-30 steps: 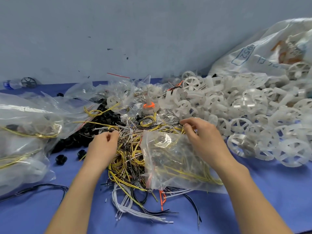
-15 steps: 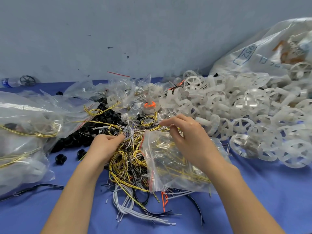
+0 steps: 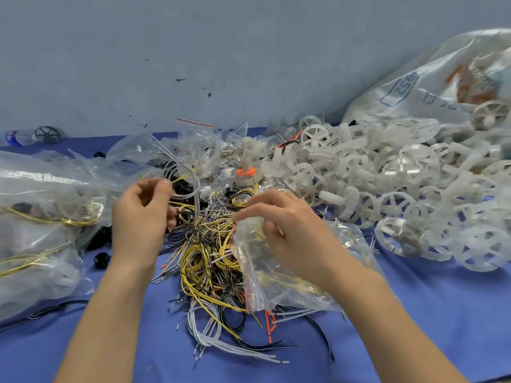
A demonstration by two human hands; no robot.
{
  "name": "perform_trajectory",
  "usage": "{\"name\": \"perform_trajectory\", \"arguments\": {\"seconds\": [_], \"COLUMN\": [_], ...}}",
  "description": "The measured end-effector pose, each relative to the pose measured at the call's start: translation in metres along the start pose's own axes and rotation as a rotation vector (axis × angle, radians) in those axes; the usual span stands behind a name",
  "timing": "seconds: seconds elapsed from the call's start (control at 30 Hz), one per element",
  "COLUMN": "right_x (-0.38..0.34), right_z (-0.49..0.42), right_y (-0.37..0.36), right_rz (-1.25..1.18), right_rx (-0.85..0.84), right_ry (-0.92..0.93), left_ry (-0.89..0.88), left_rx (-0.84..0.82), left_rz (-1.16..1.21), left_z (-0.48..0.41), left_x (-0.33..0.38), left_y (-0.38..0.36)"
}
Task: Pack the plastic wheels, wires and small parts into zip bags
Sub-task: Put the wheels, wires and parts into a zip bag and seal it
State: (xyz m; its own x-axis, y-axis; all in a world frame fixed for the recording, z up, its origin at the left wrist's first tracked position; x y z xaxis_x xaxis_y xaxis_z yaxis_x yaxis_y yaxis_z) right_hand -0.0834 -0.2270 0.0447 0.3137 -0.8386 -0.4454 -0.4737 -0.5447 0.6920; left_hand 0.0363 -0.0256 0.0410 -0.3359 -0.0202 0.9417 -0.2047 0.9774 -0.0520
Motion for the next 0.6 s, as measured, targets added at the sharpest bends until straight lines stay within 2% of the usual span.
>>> {"name": "perform_trajectory", "arguments": {"seconds": [0.13,0.27,0.4,0.6], "right_x": [-0.008,-0.013,-0.018,-0.015], "right_z": [0.001,0.001,0.004,0.005], "right_y": [-0.001,-0.001,-0.004,-0.001], "right_rz": [0.052,0.079,0.147,0.066], "right_rx": [-0.060,-0.104,-0.154,-0.013], "right_ry": [0.067,0.099,0.182,0.096], "left_ry": [0.175,0.317,0.350,0.467], "left_rx": [-0.136,-0.378,-0.407,-0.497], "left_rz": [0.135,-0.098,-0.203,-0.154], "left_z": [0.003,0.020,0.035,0.054], "left_x": [0.014,0.013,0.011,0.017], "left_y": [0.010,0.019,0.025,0.014]}}
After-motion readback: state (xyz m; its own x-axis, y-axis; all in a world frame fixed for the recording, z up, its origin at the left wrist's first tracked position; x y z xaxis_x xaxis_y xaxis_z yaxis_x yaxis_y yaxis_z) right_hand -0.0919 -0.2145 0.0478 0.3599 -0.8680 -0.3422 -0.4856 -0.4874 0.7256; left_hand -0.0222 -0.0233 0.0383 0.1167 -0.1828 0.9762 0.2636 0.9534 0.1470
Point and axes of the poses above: each hand's wrist, its own z-axis away from the middle knuckle, its own y-axis out of the back of the hand, x = y × z, the point moved 1 cm from there along -z, towards the middle knuckle, and after that the axes turned 8 degrees about x, right-handed, at the moved point
